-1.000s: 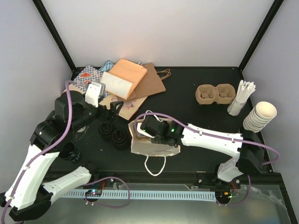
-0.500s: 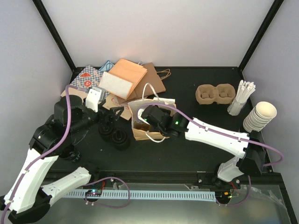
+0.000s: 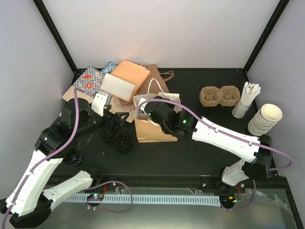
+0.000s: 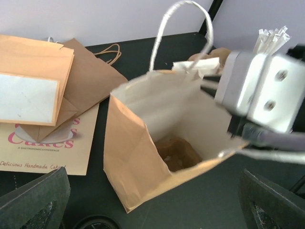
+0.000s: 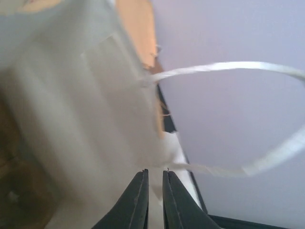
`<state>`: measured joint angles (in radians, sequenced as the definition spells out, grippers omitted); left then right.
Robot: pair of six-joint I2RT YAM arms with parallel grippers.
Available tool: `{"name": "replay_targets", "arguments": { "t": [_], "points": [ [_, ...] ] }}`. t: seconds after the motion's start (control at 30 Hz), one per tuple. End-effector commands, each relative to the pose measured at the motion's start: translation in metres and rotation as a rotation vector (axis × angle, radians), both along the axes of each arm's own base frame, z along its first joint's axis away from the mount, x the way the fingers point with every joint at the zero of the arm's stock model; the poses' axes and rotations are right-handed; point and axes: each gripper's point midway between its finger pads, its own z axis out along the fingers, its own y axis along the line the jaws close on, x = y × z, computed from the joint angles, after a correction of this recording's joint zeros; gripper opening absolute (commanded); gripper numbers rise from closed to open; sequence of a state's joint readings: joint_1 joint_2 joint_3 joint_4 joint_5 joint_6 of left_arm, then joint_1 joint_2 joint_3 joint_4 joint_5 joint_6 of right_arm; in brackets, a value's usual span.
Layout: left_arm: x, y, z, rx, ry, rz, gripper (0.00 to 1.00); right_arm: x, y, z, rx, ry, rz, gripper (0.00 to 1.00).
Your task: Pack the takeout coffee
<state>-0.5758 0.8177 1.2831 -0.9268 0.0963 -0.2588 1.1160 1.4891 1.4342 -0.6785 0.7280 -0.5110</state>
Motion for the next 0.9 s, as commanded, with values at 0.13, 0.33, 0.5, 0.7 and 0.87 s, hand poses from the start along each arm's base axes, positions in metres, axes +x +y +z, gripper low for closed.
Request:
{"name": "replay_targets", "arguments": {
  "t": [0.13,0.33,0.5,0.7,0.87],
  "points": [
    [0.003,0.004,-0.004,-0.034,0.028,0.046,0.99,0.018,-0.032,0.095,0.18,-0.232,-0.172,0.21],
    [0.002,0.014,-0.005,-0.069,-0.003,0.105,0.99,0.014,-0.063,0.116,0.332,-0.269,-0.297,0.64],
    [-0.01,0.01,-0.005,-0.093,-0.013,0.046,0.99,0.002,-0.094,0.12,0.502,-0.251,-0.385,1.0],
    [-0.016,0.012,-0.018,-0.079,0.008,0.036,0.99,-0.015,-0.12,0.112,0.662,-0.125,-0.472,1.0],
    [-0.024,0.009,-0.018,-0.1,0.031,0.01,0.99,-0.031,-0.135,0.092,0.749,0.007,-0.573,1.0]
  ]
}}
